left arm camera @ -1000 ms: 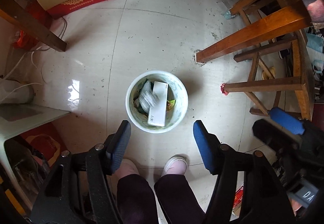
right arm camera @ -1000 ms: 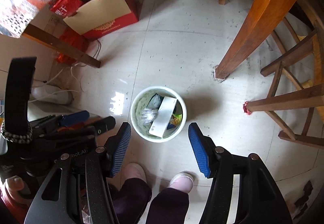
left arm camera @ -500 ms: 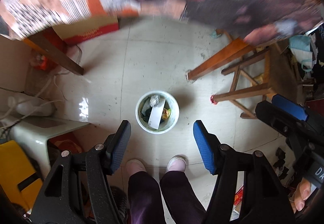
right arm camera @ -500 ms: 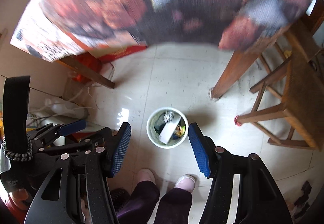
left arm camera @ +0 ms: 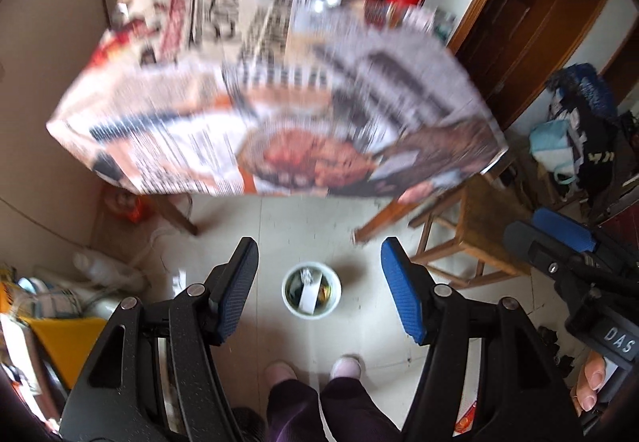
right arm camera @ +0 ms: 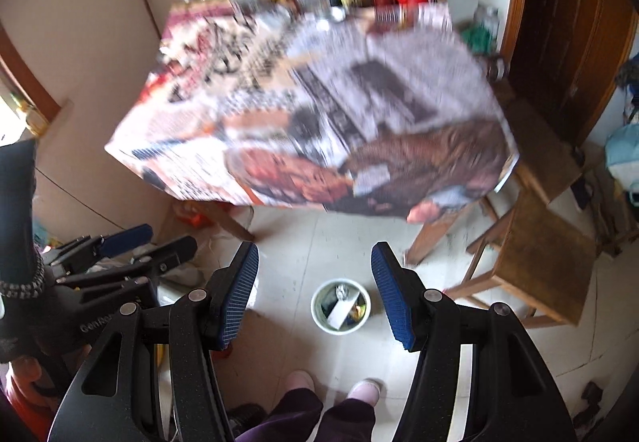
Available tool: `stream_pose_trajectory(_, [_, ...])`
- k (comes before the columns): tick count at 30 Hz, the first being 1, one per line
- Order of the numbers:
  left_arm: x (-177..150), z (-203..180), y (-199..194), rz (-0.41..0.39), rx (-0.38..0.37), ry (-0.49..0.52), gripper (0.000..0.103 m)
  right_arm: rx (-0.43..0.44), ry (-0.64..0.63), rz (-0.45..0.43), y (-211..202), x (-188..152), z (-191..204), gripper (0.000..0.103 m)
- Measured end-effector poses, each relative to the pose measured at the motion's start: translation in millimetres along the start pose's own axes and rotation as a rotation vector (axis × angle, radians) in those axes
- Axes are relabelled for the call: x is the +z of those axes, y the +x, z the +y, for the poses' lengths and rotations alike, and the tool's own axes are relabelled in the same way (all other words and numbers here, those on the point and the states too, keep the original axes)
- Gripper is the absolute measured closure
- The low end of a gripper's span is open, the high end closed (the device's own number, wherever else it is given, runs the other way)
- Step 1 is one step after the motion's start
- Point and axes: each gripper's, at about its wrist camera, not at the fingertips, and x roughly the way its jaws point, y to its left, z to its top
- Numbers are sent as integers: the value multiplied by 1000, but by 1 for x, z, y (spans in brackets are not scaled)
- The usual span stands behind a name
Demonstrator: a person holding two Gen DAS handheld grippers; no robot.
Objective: Collect trash
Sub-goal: 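Raise both open tools from the bucket back toward the table, then reach left tool to clear plastic container while right tool reaches metal tin lid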
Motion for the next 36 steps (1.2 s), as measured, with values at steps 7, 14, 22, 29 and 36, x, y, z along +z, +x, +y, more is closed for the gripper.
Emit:
stream_pose_trajectory(7, [25,0,-114,-214,-40,59,40,-3,22,-177,-86,16,35,48])
stream_pose_trajectory(14, [19,7,-198,-399,-35,131,40,-31,10,-380,-153,20,67,36])
stream_pose_trajectory(22, [17,25,-235,-523,-29,128,19,-76,-5,-551,-186,21,86,9])
stream_pose_trajectory(29, [42,28,-217,-525,-23,111,11,-104,-19,-553,-172,45,82,6])
stream_pose_trajectory(36, [84,13,-184,-529,16,98,11,-67,-36,-552,-147,85,55,6])
